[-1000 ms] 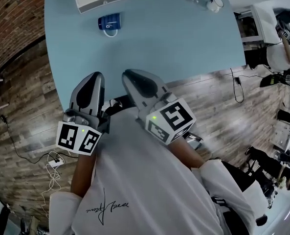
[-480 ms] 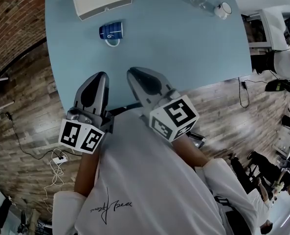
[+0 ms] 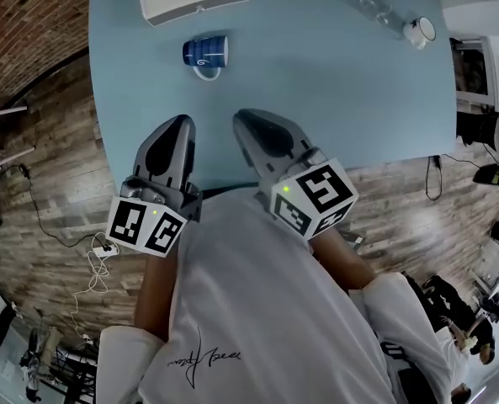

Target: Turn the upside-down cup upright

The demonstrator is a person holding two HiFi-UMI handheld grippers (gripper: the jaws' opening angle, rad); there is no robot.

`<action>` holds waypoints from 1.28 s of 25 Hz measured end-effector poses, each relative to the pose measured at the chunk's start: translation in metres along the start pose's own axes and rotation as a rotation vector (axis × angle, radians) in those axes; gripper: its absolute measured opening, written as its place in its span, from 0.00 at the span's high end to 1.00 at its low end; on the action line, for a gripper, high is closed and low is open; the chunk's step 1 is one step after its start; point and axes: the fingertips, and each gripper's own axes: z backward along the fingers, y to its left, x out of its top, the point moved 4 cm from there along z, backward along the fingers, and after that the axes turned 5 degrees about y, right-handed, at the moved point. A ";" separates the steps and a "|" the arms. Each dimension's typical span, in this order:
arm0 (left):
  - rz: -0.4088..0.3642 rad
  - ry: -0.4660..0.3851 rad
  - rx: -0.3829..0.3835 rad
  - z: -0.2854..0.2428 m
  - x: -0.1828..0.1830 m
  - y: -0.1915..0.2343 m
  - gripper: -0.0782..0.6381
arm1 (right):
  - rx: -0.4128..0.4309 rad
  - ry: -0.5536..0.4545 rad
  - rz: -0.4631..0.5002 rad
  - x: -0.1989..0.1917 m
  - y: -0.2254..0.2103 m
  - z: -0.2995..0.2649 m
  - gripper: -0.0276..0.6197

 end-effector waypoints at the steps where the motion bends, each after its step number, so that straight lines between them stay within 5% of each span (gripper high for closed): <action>1: -0.002 0.001 0.007 -0.002 0.000 0.001 0.88 | -0.002 0.011 -0.005 0.000 -0.005 -0.002 0.92; 32: 0.018 0.171 0.086 -0.063 -0.009 0.090 0.88 | -0.057 0.152 -0.112 -0.012 -0.064 -0.083 0.92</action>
